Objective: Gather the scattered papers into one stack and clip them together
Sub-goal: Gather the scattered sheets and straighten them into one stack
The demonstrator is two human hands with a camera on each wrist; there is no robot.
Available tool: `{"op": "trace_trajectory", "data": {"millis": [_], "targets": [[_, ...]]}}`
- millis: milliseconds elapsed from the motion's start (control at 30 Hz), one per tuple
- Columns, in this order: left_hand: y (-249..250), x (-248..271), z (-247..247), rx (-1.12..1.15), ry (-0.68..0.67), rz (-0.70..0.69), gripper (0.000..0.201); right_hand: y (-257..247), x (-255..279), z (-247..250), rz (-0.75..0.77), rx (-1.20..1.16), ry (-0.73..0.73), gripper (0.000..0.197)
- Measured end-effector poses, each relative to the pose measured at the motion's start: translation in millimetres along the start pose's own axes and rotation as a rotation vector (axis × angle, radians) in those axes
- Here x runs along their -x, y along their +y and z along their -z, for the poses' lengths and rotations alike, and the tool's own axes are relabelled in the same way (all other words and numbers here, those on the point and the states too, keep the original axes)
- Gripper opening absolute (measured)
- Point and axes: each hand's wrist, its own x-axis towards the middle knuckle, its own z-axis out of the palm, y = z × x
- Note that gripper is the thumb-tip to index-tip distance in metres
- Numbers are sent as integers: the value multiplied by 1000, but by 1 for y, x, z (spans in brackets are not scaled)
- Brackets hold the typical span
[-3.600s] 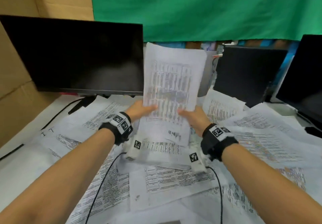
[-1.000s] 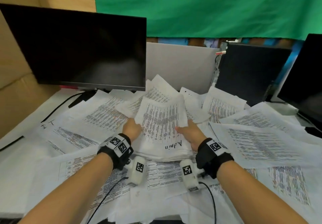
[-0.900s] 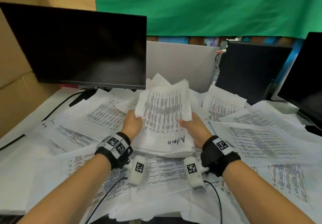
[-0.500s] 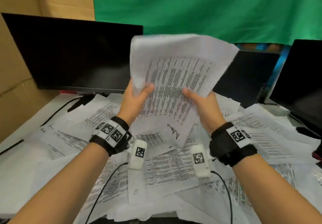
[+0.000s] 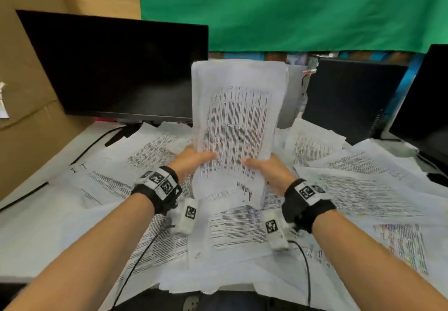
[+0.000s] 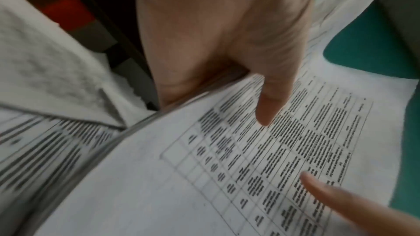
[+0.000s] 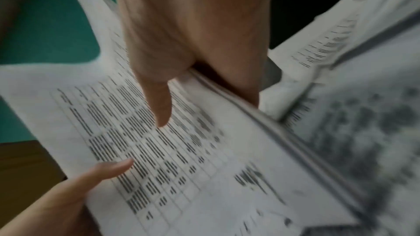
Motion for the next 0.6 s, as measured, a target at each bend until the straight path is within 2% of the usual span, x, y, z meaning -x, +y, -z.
{"op": "trace_trajectory", "data": {"millis": [100, 133, 200, 267, 367, 467, 533, 600], "targets": [[2, -5, 0, 127, 174, 18, 78, 4, -10, -7, 120, -93, 201, 38], [4, -6, 2, 145, 214, 26, 74, 3, -14, -7, 157, -99, 240, 33], [2, -8, 16, 185, 245, 7, 46, 6, -22, -9, 175, -113, 273, 30], [-10, -12, 40, 283, 372, 43, 29, 22, -30, -10, 89, -158, 290, 37], [-47, -12, 104, 374, 692, 212, 53, 64, -46, -2, -123, -68, 356, 45], [-95, -7, 168, 309, 964, 410, 80, 87, -61, 2, -249, 137, 401, 78], [-141, -13, 212, 211, 999, 585, 93, 80, -63, -1, -283, 249, 403, 78], [-149, 0, 223, 151, 975, 703, 108, 77, -67, 1, -296, 309, 399, 70]]}}
